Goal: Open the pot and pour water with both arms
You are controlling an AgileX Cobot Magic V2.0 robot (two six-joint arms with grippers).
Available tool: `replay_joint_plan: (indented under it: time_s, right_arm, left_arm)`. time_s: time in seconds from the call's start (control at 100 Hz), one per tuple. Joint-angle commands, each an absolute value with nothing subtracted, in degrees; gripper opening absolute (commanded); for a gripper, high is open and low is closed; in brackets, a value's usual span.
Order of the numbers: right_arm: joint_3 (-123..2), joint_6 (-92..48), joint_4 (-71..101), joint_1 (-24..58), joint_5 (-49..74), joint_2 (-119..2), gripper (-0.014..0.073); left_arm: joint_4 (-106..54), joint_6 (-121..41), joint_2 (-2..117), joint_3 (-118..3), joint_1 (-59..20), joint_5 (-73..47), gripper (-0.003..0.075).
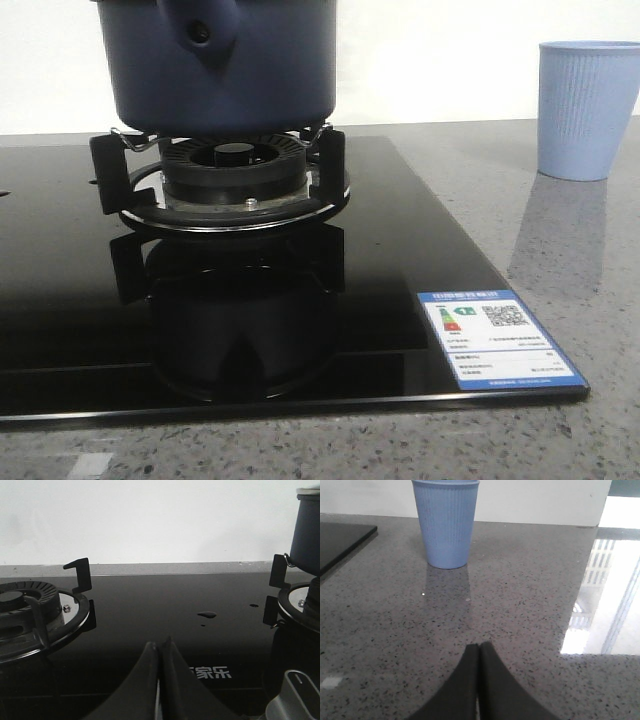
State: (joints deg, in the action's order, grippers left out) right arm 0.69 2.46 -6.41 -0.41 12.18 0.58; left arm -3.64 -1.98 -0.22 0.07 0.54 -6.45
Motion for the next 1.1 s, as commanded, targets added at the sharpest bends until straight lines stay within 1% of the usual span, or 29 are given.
replay_joint_plan:
  time_s: [0.0,1.09]
  right_arm:
    - [2.05,2.07,-7.14,-0.65,8.05,1.58,-0.0078]
    - [2.05,2.18,-6.90,-0.65,5.98,1.58,-0.0078]
  left_arm:
    - [-4.00,-1.47,-1.84,0.58,0.61,-2.25,-0.0020]
    - [-4.00,-1.47,-1.84,0.58,0.61,-2.25,-0.0020]
